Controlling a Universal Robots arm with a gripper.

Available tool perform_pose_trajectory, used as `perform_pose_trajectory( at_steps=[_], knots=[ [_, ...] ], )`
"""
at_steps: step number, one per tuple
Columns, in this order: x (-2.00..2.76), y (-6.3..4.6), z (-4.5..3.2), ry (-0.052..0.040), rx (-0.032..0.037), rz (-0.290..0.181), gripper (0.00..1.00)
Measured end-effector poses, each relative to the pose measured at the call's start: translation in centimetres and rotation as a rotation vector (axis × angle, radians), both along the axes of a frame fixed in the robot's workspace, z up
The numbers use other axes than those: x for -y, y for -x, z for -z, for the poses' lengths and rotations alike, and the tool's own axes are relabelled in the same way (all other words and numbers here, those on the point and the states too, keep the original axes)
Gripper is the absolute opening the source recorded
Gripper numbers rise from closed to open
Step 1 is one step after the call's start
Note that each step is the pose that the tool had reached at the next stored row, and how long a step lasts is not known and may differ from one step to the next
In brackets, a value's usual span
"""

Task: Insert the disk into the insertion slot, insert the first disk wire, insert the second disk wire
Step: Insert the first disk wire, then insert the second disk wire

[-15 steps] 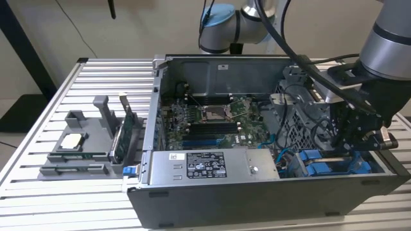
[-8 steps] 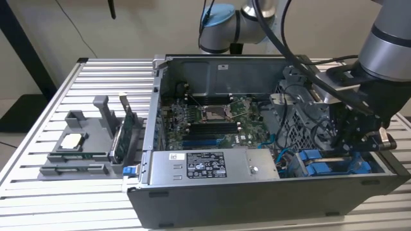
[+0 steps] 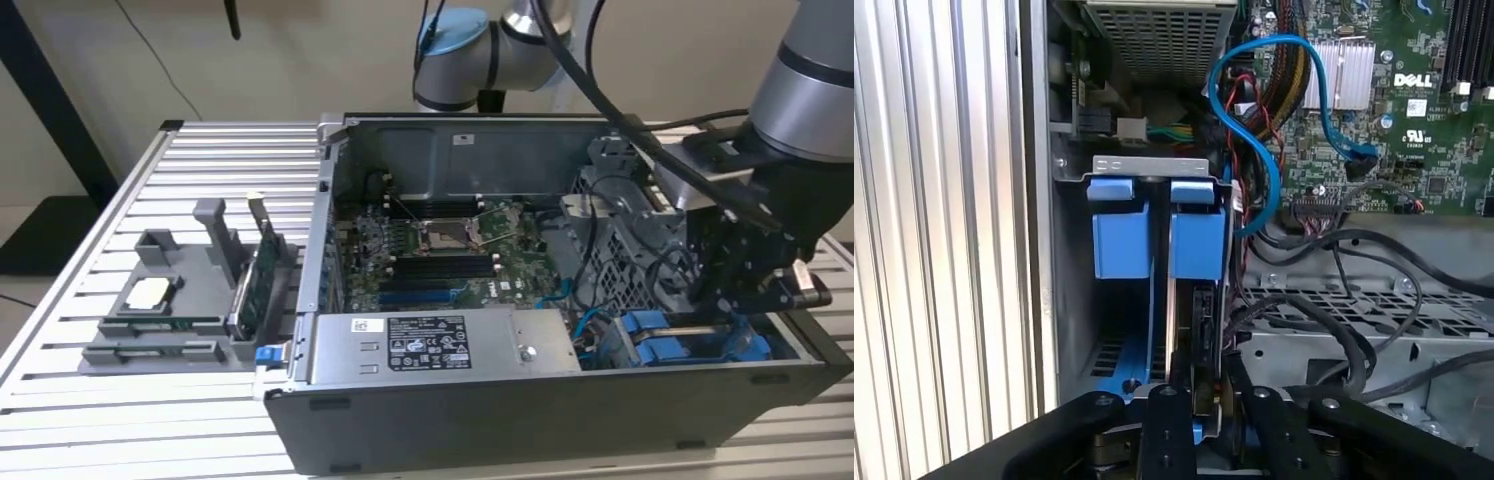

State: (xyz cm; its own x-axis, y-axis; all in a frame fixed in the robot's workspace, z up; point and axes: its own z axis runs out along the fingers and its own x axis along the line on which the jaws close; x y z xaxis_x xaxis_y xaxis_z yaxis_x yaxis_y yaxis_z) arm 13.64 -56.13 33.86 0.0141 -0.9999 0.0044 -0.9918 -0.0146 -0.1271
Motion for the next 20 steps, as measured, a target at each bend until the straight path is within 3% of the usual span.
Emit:
perform_pose_trajectory(
  at_steps=[20],
  knots=[
    [0.0, 0.0, -1.49, -0.0003, 0.0, 0.0, 0.27]
  ],
)
